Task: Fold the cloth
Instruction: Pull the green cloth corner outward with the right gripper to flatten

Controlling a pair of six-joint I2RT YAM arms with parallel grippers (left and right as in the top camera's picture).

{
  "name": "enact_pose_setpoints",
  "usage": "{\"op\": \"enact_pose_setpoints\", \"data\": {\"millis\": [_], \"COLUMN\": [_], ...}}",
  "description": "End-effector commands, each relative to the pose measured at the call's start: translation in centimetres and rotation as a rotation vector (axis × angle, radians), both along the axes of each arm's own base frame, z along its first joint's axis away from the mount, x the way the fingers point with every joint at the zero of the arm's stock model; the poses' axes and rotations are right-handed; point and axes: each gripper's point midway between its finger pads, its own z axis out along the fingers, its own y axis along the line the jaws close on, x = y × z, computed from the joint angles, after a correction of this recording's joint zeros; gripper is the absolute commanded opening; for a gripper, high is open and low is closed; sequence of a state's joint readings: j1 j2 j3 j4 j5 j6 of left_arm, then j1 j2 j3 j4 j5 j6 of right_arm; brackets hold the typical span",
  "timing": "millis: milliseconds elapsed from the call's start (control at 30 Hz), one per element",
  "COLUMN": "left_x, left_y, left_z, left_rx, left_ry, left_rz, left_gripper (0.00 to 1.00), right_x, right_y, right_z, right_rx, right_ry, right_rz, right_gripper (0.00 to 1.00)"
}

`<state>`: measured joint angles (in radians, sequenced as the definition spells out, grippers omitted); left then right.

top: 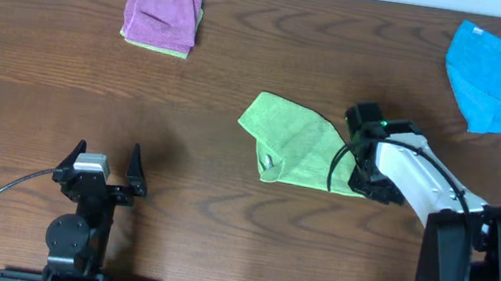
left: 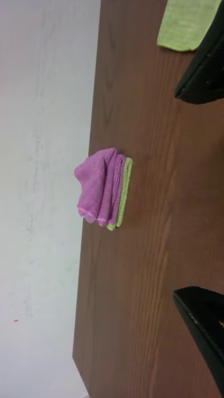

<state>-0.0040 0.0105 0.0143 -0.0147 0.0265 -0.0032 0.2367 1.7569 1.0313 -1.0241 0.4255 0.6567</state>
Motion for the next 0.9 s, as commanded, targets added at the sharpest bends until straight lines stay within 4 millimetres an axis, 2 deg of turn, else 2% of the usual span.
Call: {"op": "enact_pose_setpoints", "data": {"millis": [0,67,100,133,167,233,367,467,600,667,767,867], "left_x": [-0.2,-0.2,-0.2,-0.2,-0.2,-0.2,-0.2,-0.2,-0.2,-0.2,-0.2,-0.2], "left_y": [0.0,0.0,0.0,0.0,0.0,0.0,0.0,0.0,0.0,0.0,0.0,0.0], "left_z": [-1.8,-1.8,-1.8,-1.8,-1.8,-1.8,-1.8,-1.8,-1.8,-1.8,-1.8,-1.8], "left_rx": [-0.002,-0.002,-0.002,-0.002,-0.002,-0.002,-0.002,-0.002,-0.002,-0.002,-0.002,-0.002], "left_ry": [0.064,0.064,0.064,0.064,0.064,0.064,0.064,0.064,0.064,0.064,0.064,0.064], "left_rz": [0.004,0.004,0.004,0.004,0.004,0.004,0.004,0.004,0.004,0.004,0.004,0.004], "left_gripper": [0.95,0.95,0.95,0.95,0.95,0.95,0.95,0.95,0.95,0.95,0.95,0.95], "right_x": [-0.9,-0.8,-0.7,-0.1,0.0,0.6,2.2,3.0,3.3,2.8,1.7,-0.3], "right_y": [-1.3,-1.2,-1.1,-0.8,-0.7,-0.3,1.2,2.8,5.4,7.5,12.2,17.5], "right_z": [-0.3,-0.5,-0.5,-0.7,-0.8,-0.9,-0.4,1.4,4.4,5.8,7.2,7.8], "right_rx": [-0.051,-0.045,-0.042,-0.028,-0.019,0.009,0.098,0.185,0.305,0.389,0.566,0.744], "right_ry": [0.004,-0.003,-0.009,-0.032,-0.038,-0.047,-0.072,-0.112,-0.198,-0.224,-0.222,-0.170], "right_rz": [-0.048,-0.048,-0.049,-0.050,-0.049,-0.017,0.097,0.172,0.258,0.325,0.515,0.776], "right_gripper": [0.01,0.04,0.22,0.59,0.80,0.97,0.99,0.98,0.89,0.87,0.84,0.79]}}
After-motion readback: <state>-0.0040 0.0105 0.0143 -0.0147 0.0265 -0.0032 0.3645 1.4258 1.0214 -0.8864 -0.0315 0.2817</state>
